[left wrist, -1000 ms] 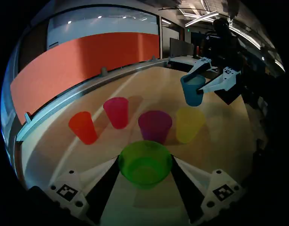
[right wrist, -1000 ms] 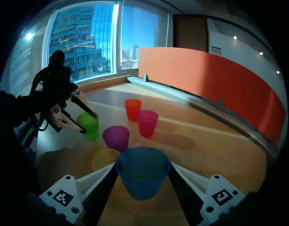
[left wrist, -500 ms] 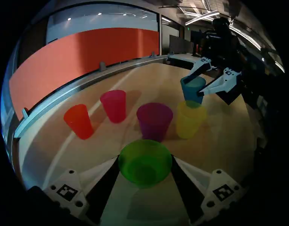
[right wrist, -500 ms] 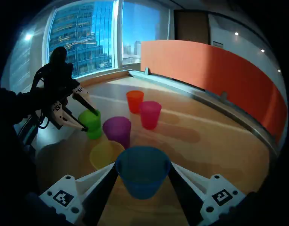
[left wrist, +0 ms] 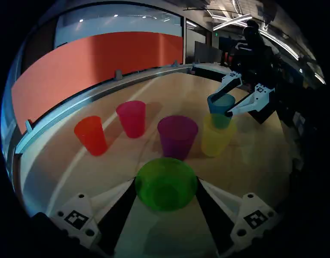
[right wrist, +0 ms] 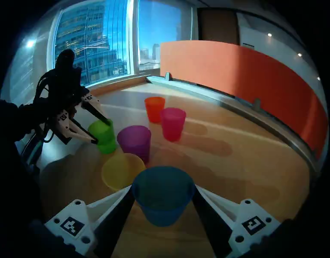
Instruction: Pour water
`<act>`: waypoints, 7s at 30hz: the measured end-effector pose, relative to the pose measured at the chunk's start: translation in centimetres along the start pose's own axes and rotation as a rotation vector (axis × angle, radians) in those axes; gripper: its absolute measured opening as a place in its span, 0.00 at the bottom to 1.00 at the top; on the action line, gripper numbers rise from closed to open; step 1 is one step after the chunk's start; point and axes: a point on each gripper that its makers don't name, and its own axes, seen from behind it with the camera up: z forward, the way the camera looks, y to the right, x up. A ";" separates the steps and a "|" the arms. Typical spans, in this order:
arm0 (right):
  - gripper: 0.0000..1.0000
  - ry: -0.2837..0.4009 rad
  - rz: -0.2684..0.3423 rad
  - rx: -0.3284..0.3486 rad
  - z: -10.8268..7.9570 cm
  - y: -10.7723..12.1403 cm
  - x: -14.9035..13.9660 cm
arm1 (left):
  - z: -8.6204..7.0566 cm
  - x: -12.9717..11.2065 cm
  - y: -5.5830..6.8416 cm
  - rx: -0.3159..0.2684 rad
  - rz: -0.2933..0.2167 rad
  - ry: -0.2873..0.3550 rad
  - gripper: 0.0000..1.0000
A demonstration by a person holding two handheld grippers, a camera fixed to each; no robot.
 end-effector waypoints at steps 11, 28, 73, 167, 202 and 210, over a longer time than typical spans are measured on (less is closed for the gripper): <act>0.92 -0.014 0.017 -0.004 0.3 0.1 -1.4 | -0.5 0.0 -0.4 0.002 -0.019 0.006 0.97; 0.92 -0.004 0.002 -0.018 0.0 -0.3 -2.7 | -2.0 -0.5 -0.4 0.021 -0.038 0.019 0.97; 1.00 0.061 0.032 -0.099 -5.5 -1.1 -3.6 | -5.8 -0.6 0.2 0.084 -0.092 0.089 0.97; 1.00 0.598 0.250 -0.842 -16.3 8.2 5.1 | -17.5 4.7 -9.7 0.890 -0.183 0.631 0.97; 1.00 0.566 0.248 -0.851 -15.6 8.2 5.6 | -13.6 0.3 -11.7 0.838 -0.261 0.611 0.97; 1.00 0.563 0.255 -0.844 -15.1 8.1 5.2 | -13.0 0.1 -11.9 0.829 -0.268 0.591 0.97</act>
